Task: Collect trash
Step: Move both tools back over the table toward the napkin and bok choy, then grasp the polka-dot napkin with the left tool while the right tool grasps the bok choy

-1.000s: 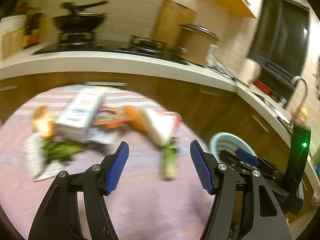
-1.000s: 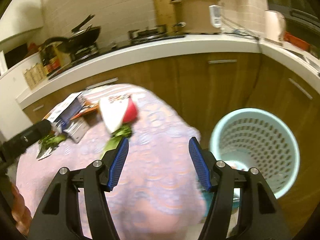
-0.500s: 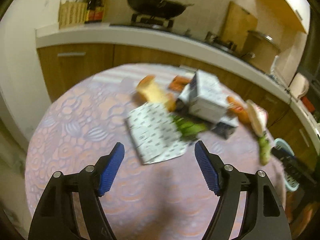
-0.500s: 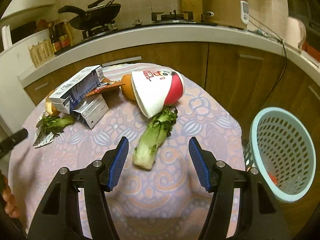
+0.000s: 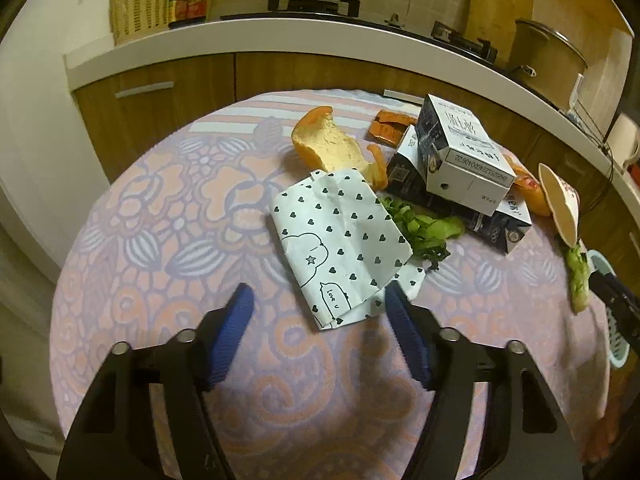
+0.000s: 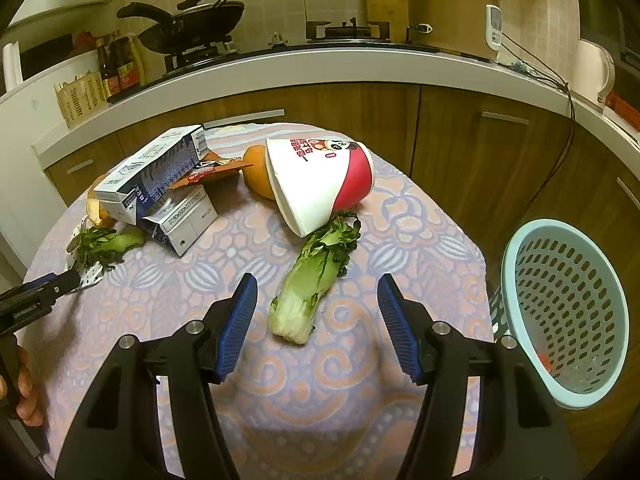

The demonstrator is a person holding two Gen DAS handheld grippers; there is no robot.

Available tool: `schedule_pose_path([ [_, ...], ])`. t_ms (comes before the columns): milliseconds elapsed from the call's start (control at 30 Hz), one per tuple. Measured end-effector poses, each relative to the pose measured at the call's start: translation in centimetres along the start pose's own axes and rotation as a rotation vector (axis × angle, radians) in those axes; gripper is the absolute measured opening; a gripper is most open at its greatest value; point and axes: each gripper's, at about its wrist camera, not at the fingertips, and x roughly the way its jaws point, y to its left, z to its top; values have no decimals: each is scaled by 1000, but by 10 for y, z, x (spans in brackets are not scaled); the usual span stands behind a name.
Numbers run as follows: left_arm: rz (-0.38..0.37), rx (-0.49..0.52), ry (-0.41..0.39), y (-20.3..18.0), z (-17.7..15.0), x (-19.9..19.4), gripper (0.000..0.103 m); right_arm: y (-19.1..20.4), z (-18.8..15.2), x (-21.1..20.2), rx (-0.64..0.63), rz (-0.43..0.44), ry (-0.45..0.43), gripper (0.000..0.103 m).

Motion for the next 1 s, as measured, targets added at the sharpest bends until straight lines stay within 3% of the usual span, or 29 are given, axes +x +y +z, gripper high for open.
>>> schedule_pose_path([
  [33,-4,0,-3,1,0,0,53,0,0,0,0,0,-1,59],
  [200,-49,-50,-11,13,1,0,13,0,0,0,5,6,-3,59],
  [267,-103,-118,-13,26,0,-2,5,0,0,-1,5,8,-4,59],
  [333,-157,-162,-33,35,-2,-6,4,-2,0,-2,9,11,-9,59],
  [733,-171,-183,-158,38,2,-46,1,-10,5,8,72,52,45,59],
  [933,-194,-186,-220,41,4,-75,1,-1,15,42,93,14,153,59],
  [1000,-210,-182,-232,38,5,-82,1,1,16,47,81,-12,159,46],
])
